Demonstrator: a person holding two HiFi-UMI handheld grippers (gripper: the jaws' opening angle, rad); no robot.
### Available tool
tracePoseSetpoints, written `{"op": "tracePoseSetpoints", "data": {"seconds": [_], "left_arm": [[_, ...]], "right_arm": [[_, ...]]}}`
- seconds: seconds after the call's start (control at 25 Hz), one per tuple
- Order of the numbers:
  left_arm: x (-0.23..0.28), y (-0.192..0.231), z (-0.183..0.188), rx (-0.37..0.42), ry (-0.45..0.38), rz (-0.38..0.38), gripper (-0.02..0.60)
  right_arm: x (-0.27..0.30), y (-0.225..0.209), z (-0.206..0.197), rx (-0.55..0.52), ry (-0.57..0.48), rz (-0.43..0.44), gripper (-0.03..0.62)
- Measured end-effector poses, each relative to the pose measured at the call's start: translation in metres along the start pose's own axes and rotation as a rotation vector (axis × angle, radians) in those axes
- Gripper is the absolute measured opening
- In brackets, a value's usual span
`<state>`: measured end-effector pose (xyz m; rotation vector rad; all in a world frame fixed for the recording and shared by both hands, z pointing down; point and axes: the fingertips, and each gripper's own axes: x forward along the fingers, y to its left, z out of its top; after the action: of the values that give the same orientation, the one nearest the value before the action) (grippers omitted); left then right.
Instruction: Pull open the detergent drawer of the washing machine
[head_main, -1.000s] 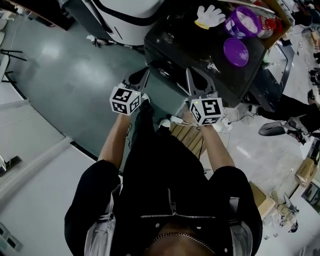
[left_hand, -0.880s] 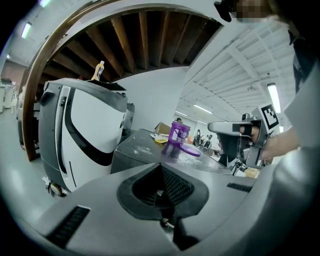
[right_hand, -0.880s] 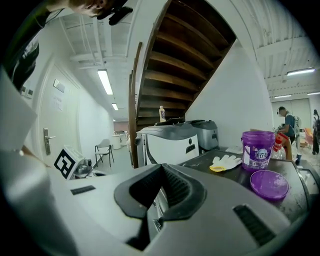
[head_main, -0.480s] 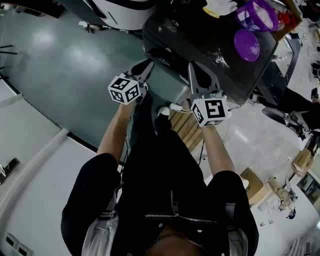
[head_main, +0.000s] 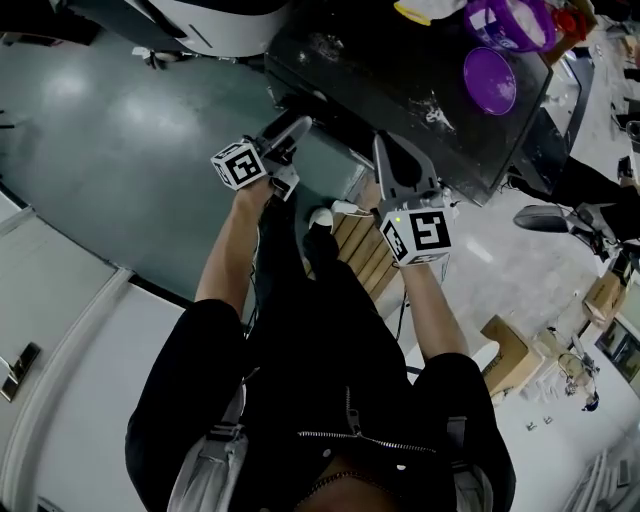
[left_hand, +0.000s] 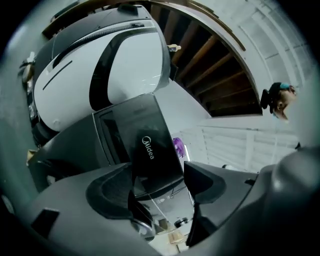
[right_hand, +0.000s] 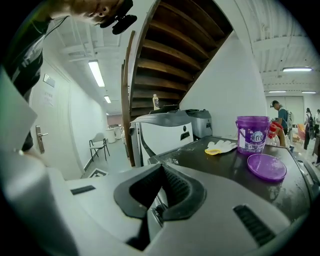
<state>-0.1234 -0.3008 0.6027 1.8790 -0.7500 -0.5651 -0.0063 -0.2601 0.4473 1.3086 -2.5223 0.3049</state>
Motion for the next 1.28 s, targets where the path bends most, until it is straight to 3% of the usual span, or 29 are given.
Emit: {"op": "tracePoseSetpoints", "data": {"seconds": [0.16,0.4,0.52,0.8,1.28], "left_arm": [[0.015,0.013,0.002,-0.141,-0.066,-0.059,0.321],[0.04,0.024,0.002,-0.246,-0.149,-0.143,0.325],[0.038,0.029,0.004,-0.273,-0.155,-0.184,0.324],[0.048,0.016,0.02,-0.333,-0.205,-0.363,0.324],[0.046,0.019,0.022,-0.356,-0.255,-0.372,0.31]], "right_arm": [[0.0,-0.003,-0.011,0.019,0.023,-0.013,0.006],[-0.005,-0.015,-0.023,0.053,0.047,-0.025,0.006],[-0.001,-0.012,-0.027,0.071,0.055,-0.026,0.006],[0.0,-0.024,-0.038,0.099,0.073,-0.045,0.006],[-0.008,-0.019,-0.059,0.121,0.106,-0.074,0.006]]}}
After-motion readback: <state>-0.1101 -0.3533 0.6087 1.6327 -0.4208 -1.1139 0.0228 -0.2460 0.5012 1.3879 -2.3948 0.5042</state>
